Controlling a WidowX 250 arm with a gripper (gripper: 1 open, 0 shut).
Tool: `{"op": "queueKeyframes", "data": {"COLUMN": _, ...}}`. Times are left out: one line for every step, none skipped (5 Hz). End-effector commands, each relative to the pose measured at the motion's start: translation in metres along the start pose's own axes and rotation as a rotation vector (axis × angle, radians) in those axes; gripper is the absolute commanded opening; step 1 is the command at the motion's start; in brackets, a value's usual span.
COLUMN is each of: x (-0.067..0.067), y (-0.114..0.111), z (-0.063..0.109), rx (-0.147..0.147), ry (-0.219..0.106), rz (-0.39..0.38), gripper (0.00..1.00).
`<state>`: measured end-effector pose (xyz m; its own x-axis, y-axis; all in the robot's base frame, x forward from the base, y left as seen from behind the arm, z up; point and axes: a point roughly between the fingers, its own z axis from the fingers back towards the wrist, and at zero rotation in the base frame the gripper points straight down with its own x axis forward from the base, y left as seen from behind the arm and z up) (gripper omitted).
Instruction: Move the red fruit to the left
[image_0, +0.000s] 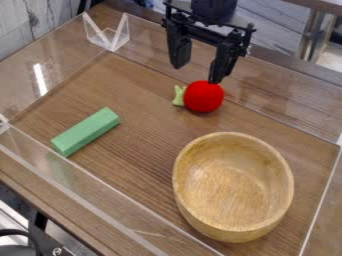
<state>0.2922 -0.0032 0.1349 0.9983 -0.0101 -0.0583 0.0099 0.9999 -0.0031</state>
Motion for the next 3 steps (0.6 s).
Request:
{"op": "queueKeyframes", "data": {"x": 0.005, "y": 0.001, "z": -0.014, "rx": 0.002, "ry": 0.009, "rz": -0.034, "gripper": 0.0}}
{"op": "queueKeyframes", "data": {"x": 0.006, "y": 0.006, "z": -0.01, "rx": 0.001, "ry": 0.001, "rz": 0.043, "gripper": 0.0}}
{"op": "queueKeyframes", "data": {"x": 0.005, "y": 0.018, "z": 0.002, "rx": -0.009, "ry": -0.024, "rz": 0.131, "gripper": 0.0}}
